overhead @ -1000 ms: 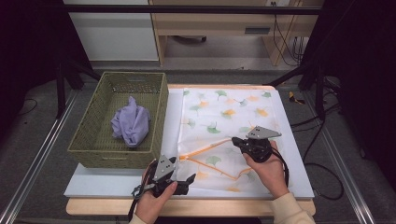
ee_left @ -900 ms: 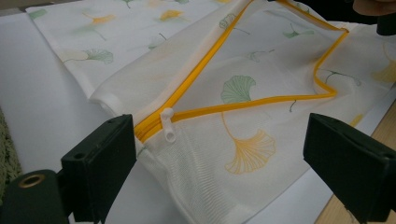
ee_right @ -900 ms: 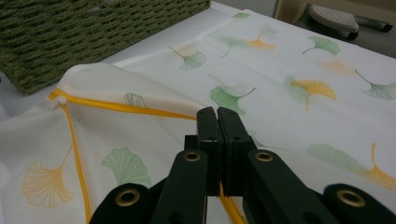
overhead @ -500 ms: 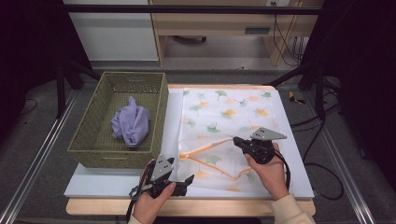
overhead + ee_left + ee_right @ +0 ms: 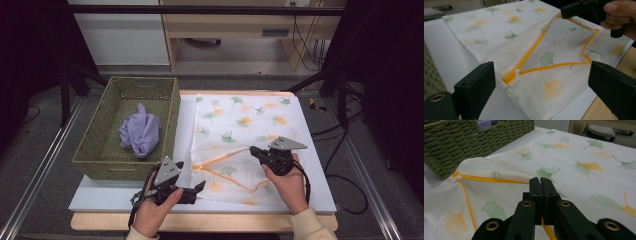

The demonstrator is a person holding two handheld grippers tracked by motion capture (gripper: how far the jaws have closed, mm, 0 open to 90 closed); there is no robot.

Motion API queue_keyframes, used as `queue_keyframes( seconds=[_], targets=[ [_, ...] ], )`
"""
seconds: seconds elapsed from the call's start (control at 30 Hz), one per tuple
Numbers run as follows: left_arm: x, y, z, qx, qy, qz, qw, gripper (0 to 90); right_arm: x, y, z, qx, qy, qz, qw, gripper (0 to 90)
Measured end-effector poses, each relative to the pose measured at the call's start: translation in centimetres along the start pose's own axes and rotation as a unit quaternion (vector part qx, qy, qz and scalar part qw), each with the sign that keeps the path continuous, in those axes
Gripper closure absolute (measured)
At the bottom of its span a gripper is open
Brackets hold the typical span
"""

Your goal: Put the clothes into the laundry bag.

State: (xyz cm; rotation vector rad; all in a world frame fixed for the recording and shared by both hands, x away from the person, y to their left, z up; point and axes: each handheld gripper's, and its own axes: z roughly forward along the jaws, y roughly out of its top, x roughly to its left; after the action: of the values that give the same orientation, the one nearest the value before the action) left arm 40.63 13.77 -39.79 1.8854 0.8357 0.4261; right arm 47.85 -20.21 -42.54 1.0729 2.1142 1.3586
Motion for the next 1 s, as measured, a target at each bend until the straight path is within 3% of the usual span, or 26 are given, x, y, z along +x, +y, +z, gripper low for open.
queue_keyframes(
  seconds=[0.1,0.2,0.27,0.37,0.7,0.8,1.0],
  targets=[
    [0.6,1.0,-0.3,0.0,0.007,0.001,1.0,6.7,0.0,-0.1,0.0,0.003,0.001,-0.002,1.0,88.9],
    [2.1,3.0,-0.6,0.015,0.009,-0.004,0.9998,6.8,0.0,-0.1,-0.2,0.003,0.002,-0.001,1.0,88.8],
    [2.5,3.4,-0.7,0.022,0.012,-0.004,0.9997,6.8,0.0,-0.2,-0.2,0.003,0.002,0.0,1.0,88.8],
    [3.7,4.9,-1.0,0.044,0.036,0.013,0.9983,6.8,0.1,-0.5,-0.3,0.005,0.0,0.0,1.0,88.8],
    [6.2,6.5,-1.1,0.068,0.067,0.01,0.9954,7.4,0.1,-0.5,-0.4,0.002,0.0,0.002,1.0,88.8],
    [7.4,7.0,-1.1,0.069,0.077,-0.006,0.9947,6.9,0.1,-0.7,-0.6,0.005,0.0,-0.003,1.0,88.8],
    [9.2,7.4,-1.4,0.075,0.1,-0.008,0.9921,6.9,0.0,-1.0,-0.9,0.007,0.003,-0.005,1.0,88.8]
  ],
)
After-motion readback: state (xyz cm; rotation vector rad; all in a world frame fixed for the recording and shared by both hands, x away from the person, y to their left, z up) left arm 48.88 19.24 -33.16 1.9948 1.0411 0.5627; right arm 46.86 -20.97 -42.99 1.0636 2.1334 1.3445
